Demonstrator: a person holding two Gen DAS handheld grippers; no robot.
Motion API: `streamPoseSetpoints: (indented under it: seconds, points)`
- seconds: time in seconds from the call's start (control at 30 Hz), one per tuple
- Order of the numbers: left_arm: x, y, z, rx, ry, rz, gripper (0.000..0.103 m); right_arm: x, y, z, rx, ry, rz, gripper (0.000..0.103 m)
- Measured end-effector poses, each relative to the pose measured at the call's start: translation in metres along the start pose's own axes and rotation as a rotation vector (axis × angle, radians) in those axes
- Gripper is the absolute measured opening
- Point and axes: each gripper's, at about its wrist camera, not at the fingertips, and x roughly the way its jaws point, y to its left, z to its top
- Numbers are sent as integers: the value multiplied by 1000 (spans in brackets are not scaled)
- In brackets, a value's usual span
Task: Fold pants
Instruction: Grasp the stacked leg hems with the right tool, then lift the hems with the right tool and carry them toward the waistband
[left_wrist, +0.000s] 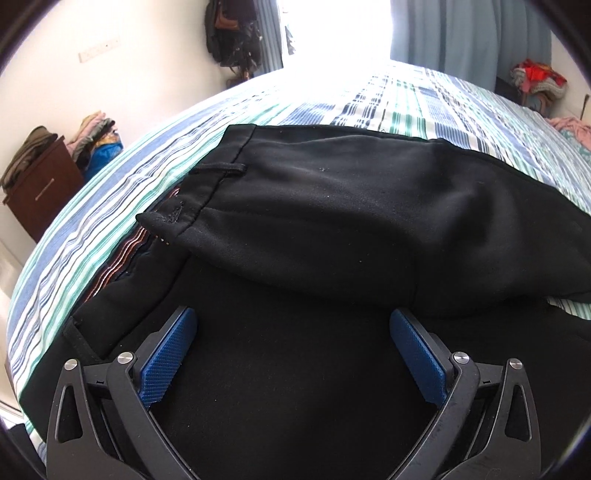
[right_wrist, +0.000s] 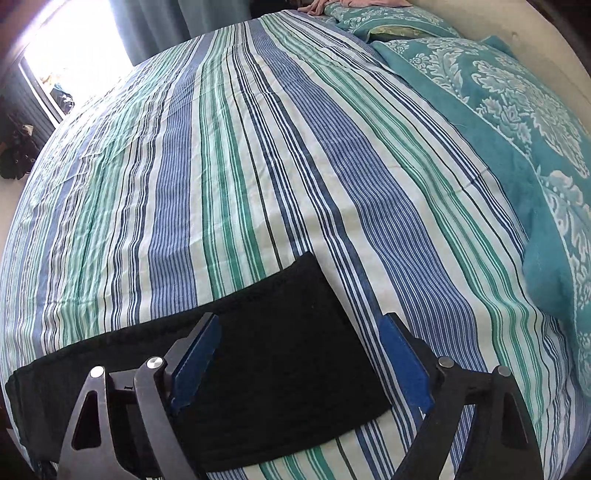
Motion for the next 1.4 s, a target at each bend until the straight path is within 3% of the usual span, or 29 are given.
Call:
streamPoseSetpoints:
  seconds: [0.03, 0.1, 0.13, 0.17, 0.2, 0.23, 0.33, 0.43, 0.57, 0.67, 0.73, 0.8, 0.87, 0.93, 1.0, 1.03, 1.1, 1.17, 1.27, 1.33, 1.4]
  points:
    - [0, 0, 0, 2, -2, 3, 103, 9, 2, 4, -9, 10, -14, 77]
    - [0, -1, -1, 5, -6, 8, 103, 24, 5, 8, -25, 27, -39, 74]
    - [0, -1, -2, 7, -8, 10, 103, 30, 6, 8, -35, 32, -47, 66]
    - [0, -1, -2, 8, -8, 12, 103, 36, 7, 7, -45, 43, -43, 54]
    - [0, -2, -2, 9, -8, 13, 103, 37, 8, 5, -59, 46, -73, 18]
    - [0, -2, -1, 9, -8, 13, 103, 32, 9, 1, -74, 16, -108, 8]
    - [0, -1, -1, 8, -7, 12, 103, -13, 9, -21, -60, -135, -67, 3]
    - [1, -1, -1, 8, -6, 10, 103, -87, 4, -74, -42, -290, 40, 3]
    - [0, -1, 0, 8, -1, 10, 103, -174, -10, -188, 24, -412, 127, 3]
    - [0, -2, 1, 13, 7, 14, 103, -205, -40, -288, 141, -397, 143, 3]
    - [0, -2, 2, 18, 16, 19, 103, -201, -59, -341, 203, -324, 98, 6]
    - [-1, -2, 4, 21, 28, 20, 103, -185, -69, -380, 207, -197, -21, 20]
    - [-2, 0, 7, 16, 52, 12, 103, -189, -85, -411, 244, -163, -56, 37]
    - [-6, 4, 10, 11, 94, -1, 103, -212, -101, -437, 293, -214, -78, 59]
    - [-17, 10, 7, -5, 143, -22, 103, -239, -109, -454, 328, -286, -88, 66]
    - [-26, 14, 2, -19, 148, -47, 103, -249, -108, -460, 348, -309, -61, 66]
    - [-46, 19, -14, -44, 115, -97, 103, -260, -97, -470, 367, -318, 80, 67]
    - [-62, 19, -29, -47, 89, -119, 103, -250, -81, -473, 406, -287, 299, 67]
    - [-79, 16, -47, -36, 88, -147, 103, -205, -57, -476, 595, -184, 607, 67]
    - [-87, 15, -53, -41, 98, -166, 103, -174, -46, -477, 711, -135, 687, 67]
    - [-93, 16, -56, -39, 113, -188, 103, -150, -43, -476, 809, -101, 652, 67]
